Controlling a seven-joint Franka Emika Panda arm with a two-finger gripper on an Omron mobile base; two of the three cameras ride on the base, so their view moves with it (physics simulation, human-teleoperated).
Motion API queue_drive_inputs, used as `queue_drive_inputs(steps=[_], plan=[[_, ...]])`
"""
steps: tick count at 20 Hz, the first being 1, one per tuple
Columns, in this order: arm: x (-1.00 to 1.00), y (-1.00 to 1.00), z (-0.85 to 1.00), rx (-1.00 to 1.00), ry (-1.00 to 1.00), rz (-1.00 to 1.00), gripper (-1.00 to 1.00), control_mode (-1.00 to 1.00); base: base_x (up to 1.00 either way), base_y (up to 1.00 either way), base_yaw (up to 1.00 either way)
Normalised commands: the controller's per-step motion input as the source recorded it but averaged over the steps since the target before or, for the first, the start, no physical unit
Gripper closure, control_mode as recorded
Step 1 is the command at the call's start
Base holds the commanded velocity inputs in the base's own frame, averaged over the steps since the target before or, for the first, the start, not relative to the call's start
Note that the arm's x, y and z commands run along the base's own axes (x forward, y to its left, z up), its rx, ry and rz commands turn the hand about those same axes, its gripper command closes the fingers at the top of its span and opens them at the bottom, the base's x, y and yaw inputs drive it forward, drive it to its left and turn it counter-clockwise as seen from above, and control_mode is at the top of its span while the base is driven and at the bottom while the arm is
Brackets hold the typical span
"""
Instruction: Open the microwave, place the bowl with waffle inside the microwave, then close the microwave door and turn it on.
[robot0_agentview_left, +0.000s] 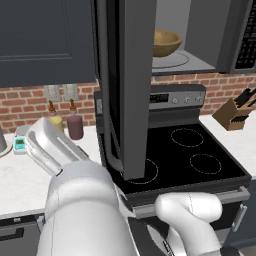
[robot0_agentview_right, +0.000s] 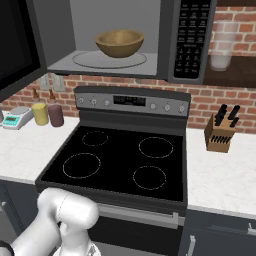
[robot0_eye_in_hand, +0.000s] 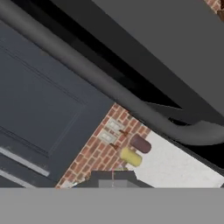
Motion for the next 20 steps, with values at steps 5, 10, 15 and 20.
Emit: queue_drive_inputs(steps=[5, 10, 15, 20], plan=[[0.66, 0.0, -0.11, -0.01, 0.02, -0.19, 1.0, -1.0, 0.0, 0.0, 0.0], [0.55, 0.01, -0.28, -0.05, 0.01, -0.09, 1.0, -1.0, 0.0, 0.0, 0.0], [0.21, 0.01, -0.14, -0.04, 0.0, -0.07, 1.0, -1.0, 0.0, 0.0, 0.0], [0.0, -0.08, 0.01, 0.0, -0.01, -0.08, 1.0, -1.0, 0.0, 0.0, 0.0]])
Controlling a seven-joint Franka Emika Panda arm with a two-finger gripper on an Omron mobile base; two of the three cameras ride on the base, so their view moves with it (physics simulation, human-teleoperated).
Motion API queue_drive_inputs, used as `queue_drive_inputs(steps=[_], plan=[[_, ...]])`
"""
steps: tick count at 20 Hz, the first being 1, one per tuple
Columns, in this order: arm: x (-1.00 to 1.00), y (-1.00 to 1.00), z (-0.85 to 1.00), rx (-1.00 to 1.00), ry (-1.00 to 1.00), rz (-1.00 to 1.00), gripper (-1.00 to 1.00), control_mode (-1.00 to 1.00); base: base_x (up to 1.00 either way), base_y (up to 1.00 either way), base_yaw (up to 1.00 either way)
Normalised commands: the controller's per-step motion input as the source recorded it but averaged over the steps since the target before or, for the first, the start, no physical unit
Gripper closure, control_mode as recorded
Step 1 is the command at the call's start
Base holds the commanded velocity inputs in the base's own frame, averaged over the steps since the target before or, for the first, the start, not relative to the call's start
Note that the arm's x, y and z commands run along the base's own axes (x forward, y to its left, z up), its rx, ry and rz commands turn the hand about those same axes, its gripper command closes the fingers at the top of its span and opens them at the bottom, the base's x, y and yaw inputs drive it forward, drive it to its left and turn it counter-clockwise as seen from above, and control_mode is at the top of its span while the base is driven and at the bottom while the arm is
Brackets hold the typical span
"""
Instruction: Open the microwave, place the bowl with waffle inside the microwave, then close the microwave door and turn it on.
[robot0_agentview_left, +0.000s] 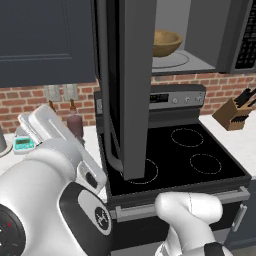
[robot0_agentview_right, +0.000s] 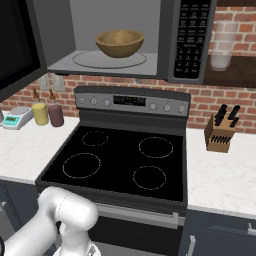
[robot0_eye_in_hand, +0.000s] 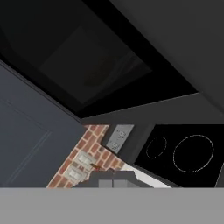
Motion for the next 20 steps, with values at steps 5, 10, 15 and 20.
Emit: queue_drive_inputs(steps=[5, 10, 15, 20], plan=[[0.0, -0.36, 0.13, 0.0, 0.0, -0.06, 1.0, -1.0, 0.0, 0.0, 0.0], [0.13, -0.71, 0.07, 0.0, 0.0, -0.09, 1.0, -1.0, 0.0, 0.0, 0.0], [-0.15, -0.81, 0.21, 0.0, -0.01, -0.07, 1.0, -1.0, 0.0, 0.0, 0.0], [-0.22, -0.96, 0.29, 0.0, -0.02, -0.03, 1.0, -1.0, 0.0, 0.0, 0.0]])
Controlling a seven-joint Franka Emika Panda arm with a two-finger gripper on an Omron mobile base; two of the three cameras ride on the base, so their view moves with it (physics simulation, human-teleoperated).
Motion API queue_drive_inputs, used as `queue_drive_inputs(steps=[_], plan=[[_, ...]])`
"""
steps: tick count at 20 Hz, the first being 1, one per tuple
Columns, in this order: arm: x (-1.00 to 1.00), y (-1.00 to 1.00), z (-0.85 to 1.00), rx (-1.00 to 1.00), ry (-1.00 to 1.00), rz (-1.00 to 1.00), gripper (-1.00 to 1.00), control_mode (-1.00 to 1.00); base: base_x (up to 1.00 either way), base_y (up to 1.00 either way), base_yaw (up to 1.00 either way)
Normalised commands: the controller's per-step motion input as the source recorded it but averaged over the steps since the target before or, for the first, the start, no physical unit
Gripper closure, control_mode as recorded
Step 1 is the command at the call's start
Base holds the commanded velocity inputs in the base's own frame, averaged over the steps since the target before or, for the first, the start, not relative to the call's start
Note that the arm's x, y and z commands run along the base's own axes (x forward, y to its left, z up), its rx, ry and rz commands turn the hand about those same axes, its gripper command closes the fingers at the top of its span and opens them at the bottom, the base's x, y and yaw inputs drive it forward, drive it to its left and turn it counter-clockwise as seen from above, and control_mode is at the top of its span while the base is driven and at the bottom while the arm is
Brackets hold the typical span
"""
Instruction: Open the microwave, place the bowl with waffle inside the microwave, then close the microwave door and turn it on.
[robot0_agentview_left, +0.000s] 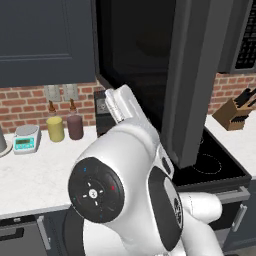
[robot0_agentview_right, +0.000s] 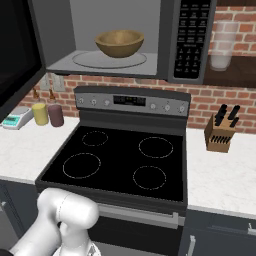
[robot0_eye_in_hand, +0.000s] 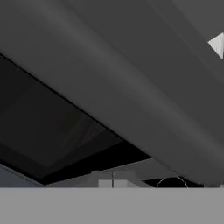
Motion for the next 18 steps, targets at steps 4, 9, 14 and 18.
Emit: queue_drive_inputs(steps=[4, 9, 14, 18], plan=[[0.02, -0.97, 0.31, 0.0, 0.0, 0.0, 1.0, -1.0, 0.0, 0.0, 0.0], [0.31, -0.8, 0.28, 0.0, 0.0, 0.0, 1.0, -1.0, 0.0, 0.0, 0.0], [0.51, -0.71, 0.31, 0.0, 0.0, 0.0, 1.0, -1.0, 0.0, 0.0, 0.0], [0.49, -0.57, 0.27, 0.0, 0.0, 0.0, 1.0, -1.0, 0.0, 0.0, 0.0]])
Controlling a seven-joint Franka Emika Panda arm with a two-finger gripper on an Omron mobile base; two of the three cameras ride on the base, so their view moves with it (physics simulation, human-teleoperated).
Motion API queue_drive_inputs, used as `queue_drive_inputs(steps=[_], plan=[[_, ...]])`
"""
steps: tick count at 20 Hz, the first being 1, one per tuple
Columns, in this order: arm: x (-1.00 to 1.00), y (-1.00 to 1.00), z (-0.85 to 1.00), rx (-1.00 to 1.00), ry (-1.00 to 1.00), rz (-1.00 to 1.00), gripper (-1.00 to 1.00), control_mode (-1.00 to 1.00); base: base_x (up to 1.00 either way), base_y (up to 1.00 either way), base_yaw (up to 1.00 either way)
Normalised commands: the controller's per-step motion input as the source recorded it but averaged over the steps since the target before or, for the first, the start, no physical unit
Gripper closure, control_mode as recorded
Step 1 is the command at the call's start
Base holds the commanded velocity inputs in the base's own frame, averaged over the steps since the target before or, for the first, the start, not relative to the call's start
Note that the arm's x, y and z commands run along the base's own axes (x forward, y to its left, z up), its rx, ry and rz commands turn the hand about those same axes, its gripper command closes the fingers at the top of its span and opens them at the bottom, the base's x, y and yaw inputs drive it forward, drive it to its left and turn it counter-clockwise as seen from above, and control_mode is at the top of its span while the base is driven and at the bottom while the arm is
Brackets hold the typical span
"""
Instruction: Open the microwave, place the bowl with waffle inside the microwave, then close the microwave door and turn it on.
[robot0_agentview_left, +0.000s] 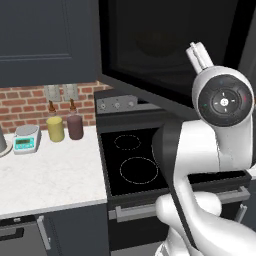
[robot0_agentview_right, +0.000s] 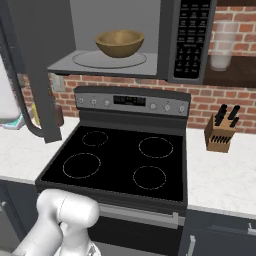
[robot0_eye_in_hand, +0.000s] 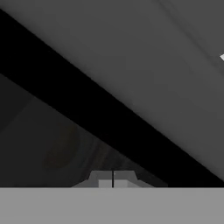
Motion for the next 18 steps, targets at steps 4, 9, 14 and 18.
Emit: queue_drive_inputs(steps=[4, 9, 14, 18], plan=[[0.47, -0.17, 0.18, -0.01, 0.0, 0.0, 1.0, -1.0, 0.0, 0.0, 0.0], [0.59, 0.0, 0.06, -0.04, -0.01, 0.07, 1.0, -1.0, 0.0, 0.0, 0.0], [0.69, -0.01, 0.35, -0.02, 0.0, 0.05, 1.0, -1.0, 0.0, 0.0, 0.0], [0.71, -0.13, 0.27, -0.01, 0.0, 0.03, 1.0, -1.0, 0.0, 0.0, 0.0]])
